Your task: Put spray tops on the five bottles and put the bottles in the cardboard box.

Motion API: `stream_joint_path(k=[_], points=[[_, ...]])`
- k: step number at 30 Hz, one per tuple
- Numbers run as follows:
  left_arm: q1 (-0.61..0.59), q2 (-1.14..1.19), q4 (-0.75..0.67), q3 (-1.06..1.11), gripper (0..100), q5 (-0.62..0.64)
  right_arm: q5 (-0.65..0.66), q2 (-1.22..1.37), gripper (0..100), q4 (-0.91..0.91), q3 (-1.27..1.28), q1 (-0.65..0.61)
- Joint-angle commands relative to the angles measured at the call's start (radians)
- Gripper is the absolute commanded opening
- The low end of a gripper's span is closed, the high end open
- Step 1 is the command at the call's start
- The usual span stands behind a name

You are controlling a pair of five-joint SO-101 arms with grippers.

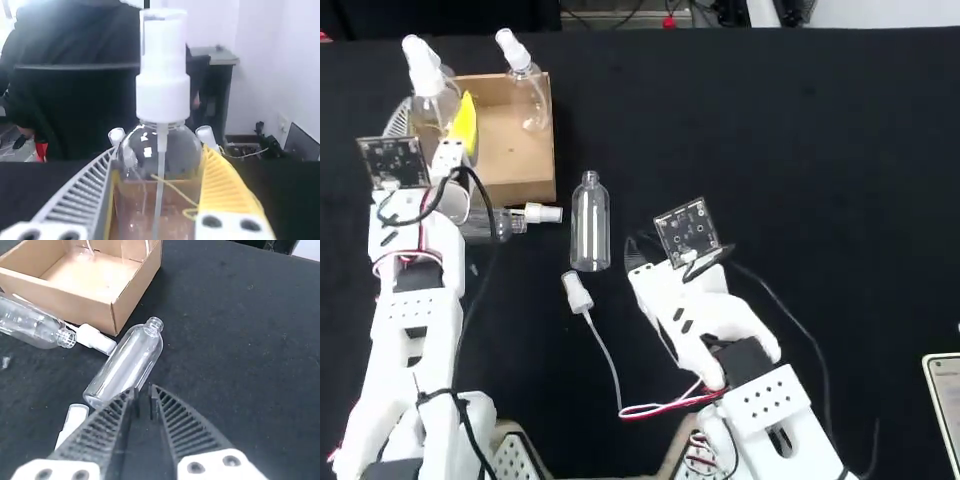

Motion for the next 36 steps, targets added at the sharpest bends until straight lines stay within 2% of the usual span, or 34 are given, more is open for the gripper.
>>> stream_joint_path(k=[1,7,16,24,31,33,36], points=[[-0.001,0.006,-0.120,0.036,8,0.002,0.008,-0.005,4.2,-0.031,-0.002,0.015],[0.007,0.032,-0.195,0.051,8,0.008,0.009,-0.005,4.2,-0.031,-0.002,0.015],[0.025,0.293,-0.196,-0.107,8,0.008,0.009,-0.004,4.2,-0.031,-0.002,0.015],[0.027,0.399,-0.196,-0.150,8,0.008,0.009,-0.004,4.2,-0.031,-0.001,0.015],[0.041,0.551,-0.198,-0.297,8,0.000,0.009,-0.004,4.2,-0.031,-0.001,0.015],[0.042,0.595,-0.249,-0.338,8,0.003,0.009,-0.004,4.2,-0.031,-0.001,0.015],[0.050,0.675,-0.411,-0.354,8,0.000,0.009,-0.004,4.2,-0.031,-0.001,0.015]])
